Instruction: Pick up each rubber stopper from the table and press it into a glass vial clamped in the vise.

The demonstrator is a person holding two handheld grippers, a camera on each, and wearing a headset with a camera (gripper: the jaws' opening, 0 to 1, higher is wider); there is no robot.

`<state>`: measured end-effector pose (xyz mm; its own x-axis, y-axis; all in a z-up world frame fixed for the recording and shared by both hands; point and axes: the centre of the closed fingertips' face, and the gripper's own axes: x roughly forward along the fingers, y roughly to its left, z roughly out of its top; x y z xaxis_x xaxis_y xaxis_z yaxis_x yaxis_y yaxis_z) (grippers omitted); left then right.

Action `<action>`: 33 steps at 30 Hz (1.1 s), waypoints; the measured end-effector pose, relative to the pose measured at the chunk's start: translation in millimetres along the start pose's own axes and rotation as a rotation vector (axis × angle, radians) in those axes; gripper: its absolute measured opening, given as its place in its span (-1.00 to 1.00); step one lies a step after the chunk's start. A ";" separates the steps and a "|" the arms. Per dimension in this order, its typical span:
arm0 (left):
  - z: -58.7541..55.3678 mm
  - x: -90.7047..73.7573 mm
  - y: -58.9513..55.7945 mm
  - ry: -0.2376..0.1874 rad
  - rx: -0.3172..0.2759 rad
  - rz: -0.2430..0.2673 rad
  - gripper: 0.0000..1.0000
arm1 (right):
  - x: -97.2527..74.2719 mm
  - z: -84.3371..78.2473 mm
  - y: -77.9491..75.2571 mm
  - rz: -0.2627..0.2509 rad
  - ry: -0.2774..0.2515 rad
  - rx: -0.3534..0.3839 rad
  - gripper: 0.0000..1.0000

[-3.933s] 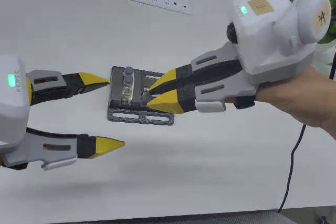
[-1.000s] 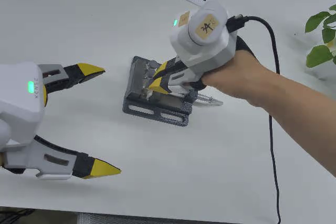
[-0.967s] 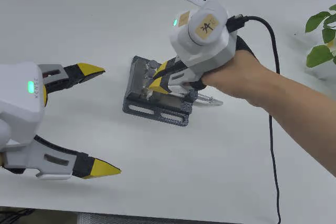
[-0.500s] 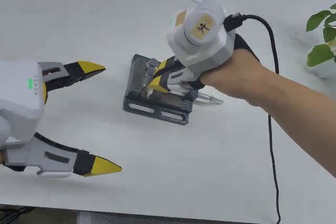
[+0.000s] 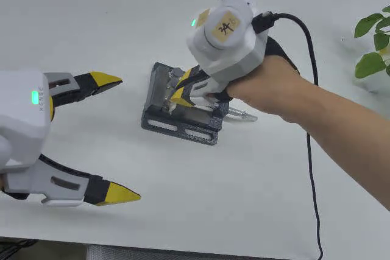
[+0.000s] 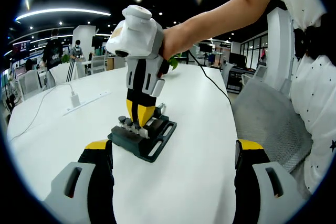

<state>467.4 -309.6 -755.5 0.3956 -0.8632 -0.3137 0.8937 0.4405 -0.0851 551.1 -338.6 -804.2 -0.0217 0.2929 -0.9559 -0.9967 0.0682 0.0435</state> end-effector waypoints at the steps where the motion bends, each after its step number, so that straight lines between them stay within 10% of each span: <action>1: 0.4 0.2 0.1 -0.002 -0.001 0.000 0.93 | -0.2 0.1 0.4 0.001 0.004 -0.001 -0.92; 17: 4.2 4.5 -0.4 -0.012 -0.001 -0.008 0.92 | 2.6 -2.3 -3.8 -0.032 0.092 -0.043 -0.92; 33: 1.7 -3.0 -1.6 0.003 -0.004 0.000 0.90 | 0.9 -4.9 -5.8 -0.020 0.017 -0.023 -0.85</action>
<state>465.1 -308.1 -752.7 0.3950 -0.8624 -0.3167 0.8928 0.4416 -0.0890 556.4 -343.4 -806.8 -0.0028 0.2751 -0.9614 -0.9985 0.0522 0.0179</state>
